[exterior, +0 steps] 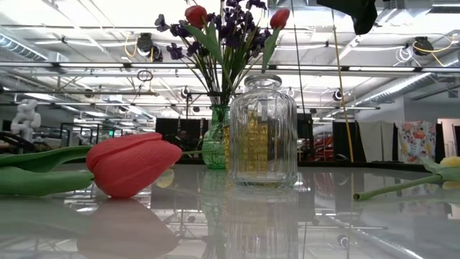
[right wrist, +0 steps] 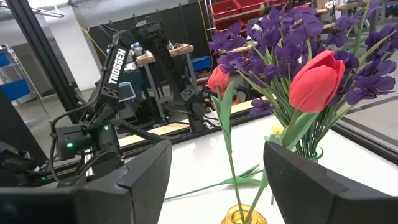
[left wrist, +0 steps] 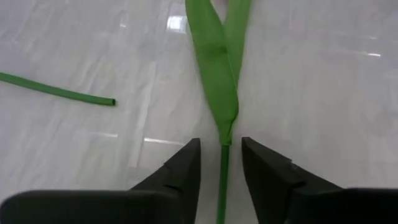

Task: Sort flowers into vase by color
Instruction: Put the pink flower into the yellow vase

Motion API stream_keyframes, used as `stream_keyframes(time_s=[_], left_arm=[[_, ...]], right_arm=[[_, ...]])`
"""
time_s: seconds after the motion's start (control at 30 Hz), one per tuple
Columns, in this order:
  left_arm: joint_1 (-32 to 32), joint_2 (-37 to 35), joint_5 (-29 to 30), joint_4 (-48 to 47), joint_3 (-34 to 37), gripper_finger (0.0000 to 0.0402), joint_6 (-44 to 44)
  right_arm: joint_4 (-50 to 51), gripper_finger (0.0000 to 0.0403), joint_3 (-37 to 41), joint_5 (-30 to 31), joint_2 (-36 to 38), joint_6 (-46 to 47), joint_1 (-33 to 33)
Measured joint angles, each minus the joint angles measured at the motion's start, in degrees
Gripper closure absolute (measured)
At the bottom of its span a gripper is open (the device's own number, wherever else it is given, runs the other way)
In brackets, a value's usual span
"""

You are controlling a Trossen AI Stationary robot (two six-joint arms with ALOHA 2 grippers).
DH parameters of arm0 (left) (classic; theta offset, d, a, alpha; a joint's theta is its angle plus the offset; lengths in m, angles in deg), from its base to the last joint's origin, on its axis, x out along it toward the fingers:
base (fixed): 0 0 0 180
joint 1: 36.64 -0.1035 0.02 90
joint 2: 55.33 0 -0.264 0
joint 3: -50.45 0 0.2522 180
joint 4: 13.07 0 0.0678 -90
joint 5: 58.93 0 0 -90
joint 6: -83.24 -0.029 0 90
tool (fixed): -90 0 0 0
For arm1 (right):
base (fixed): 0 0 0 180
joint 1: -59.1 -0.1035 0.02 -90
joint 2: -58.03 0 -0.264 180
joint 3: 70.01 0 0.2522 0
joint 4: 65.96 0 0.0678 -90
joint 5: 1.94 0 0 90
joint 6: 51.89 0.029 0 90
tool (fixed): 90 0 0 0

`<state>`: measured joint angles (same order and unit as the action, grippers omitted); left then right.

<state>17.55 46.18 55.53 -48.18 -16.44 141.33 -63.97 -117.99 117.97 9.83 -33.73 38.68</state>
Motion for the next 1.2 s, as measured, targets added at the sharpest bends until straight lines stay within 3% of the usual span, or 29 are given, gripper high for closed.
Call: stream_keyframes(time_s=[0.4, 0.6, 0.77, 0.9, 1.07, 1.2], left_arm=[[-0.22, -0.02, -1.02, 0.0, -0.02, 0.0393, -0.04], [0.22, -1.57, -0.53, 0.44, -0.02, 0.0395, -1.48], [0.34, -7.9, 3.78, 0.69, -0.02, 0.0398, -5.01], [0.32, -14.15, 11.75, 0.98, -0.02, 0.0399, -13.14], [-1.42, -21.75, 26.19, 6.48, -0.02, 0.04, -29.02], [-5.28, -25.71, 28.78, 19.23, -0.02, 0.04, -48.88]], right_arm=[[0.0, 0.0156, 0.0, 0.0, 0.0, 0.0, 0.0], [-0.01, 0.0156, 0.0, 0.0, 0.0, 0.0, 0.0], [-0.71, 0.0156, 0.0, -0.02, 0.0, -0.73, 0.0], [-1.74, 0.0156, 0.0, -1.16, -0.01, -1.85, 0.0], [-6.32, 0.0156, -0.02, -4.87, -1.34, -5.07, -0.46], [-13.08, 0.0156, -0.02, -5.55, -5.03, -10.62, -1.64]])
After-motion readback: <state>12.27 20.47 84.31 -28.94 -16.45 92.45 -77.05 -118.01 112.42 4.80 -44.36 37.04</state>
